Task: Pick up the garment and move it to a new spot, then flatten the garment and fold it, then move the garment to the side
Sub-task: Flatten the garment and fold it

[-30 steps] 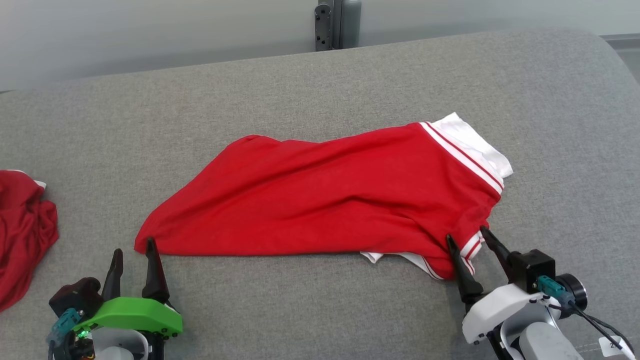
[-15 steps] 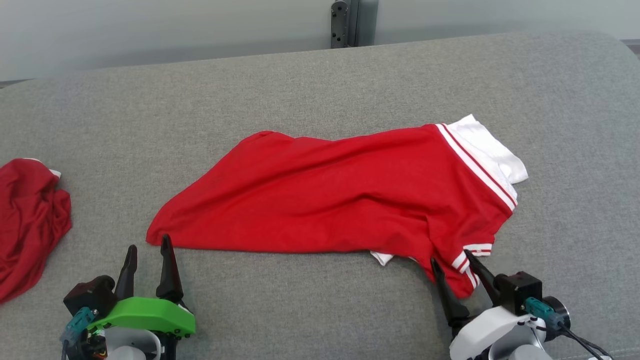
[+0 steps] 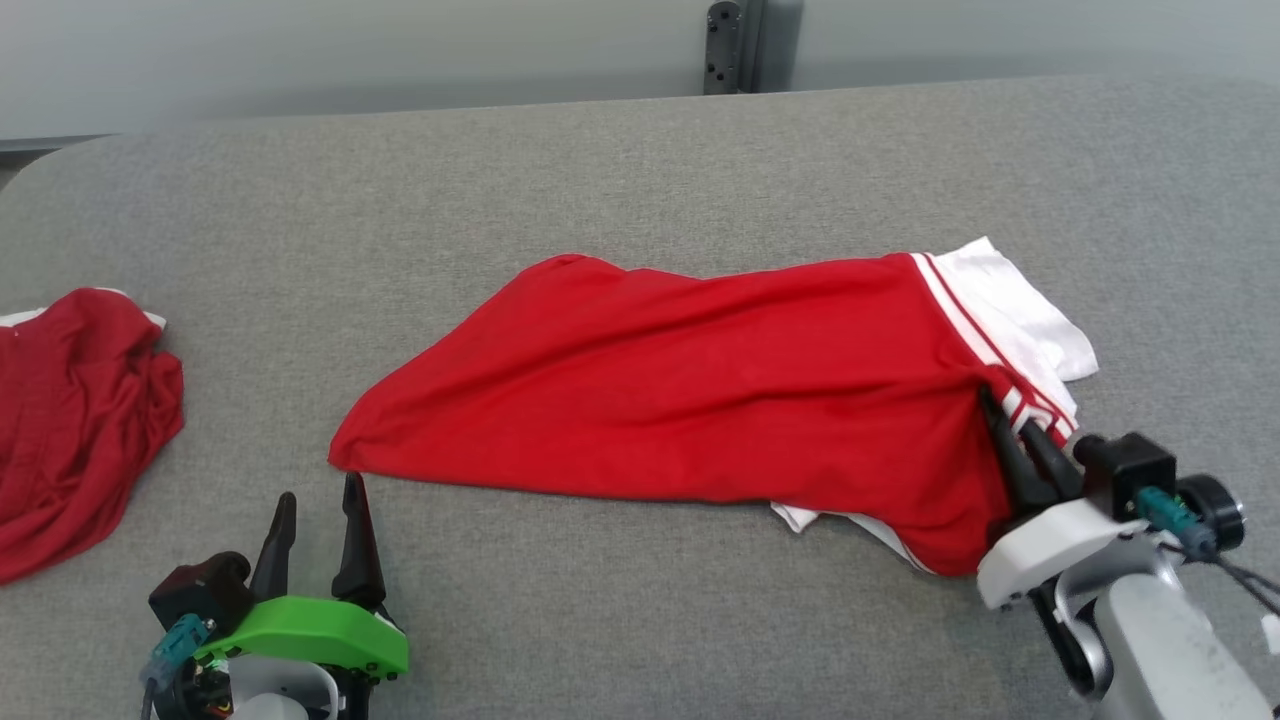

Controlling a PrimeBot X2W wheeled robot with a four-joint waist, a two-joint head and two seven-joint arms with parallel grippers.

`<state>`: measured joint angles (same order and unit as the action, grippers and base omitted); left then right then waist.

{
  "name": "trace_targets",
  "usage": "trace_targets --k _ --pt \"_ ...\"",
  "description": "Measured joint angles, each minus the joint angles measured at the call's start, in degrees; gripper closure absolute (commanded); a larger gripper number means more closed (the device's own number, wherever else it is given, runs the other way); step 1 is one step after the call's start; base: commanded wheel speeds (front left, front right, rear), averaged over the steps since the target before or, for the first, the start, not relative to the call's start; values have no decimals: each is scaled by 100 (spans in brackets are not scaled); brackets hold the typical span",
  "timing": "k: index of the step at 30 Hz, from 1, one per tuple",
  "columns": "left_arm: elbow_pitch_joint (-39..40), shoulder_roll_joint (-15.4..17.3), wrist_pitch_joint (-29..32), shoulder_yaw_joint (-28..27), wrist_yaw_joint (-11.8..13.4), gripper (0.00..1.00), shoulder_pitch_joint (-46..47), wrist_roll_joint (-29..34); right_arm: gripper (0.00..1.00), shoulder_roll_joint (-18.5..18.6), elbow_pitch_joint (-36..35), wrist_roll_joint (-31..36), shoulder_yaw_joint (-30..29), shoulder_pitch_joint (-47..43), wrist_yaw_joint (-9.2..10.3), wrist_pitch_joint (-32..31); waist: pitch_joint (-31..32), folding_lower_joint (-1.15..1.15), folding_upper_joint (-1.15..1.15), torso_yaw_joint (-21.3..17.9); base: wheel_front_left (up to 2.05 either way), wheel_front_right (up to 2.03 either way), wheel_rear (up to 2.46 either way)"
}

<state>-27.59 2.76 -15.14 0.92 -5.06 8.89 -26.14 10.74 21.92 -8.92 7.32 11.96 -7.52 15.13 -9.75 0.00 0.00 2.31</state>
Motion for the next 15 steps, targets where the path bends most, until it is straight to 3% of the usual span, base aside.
trace_targets --k 7,14,15 --pt "-44 1 0 316 -32 0 29 -135 100 667 374 237 -64 1087 0 0 -61 0 0 360 0 0 0" --pt "-31 2 -1 815 -49 0 138 -261 100 1118 1578 619 -23 2381 0 -1 -212 0 0 880 0 0 0" --pt "-24 3 1 882 -46 0 142 -296 65 1131 1849 656 -66 2533 0 0 -244 0 0 963 0 0 0"
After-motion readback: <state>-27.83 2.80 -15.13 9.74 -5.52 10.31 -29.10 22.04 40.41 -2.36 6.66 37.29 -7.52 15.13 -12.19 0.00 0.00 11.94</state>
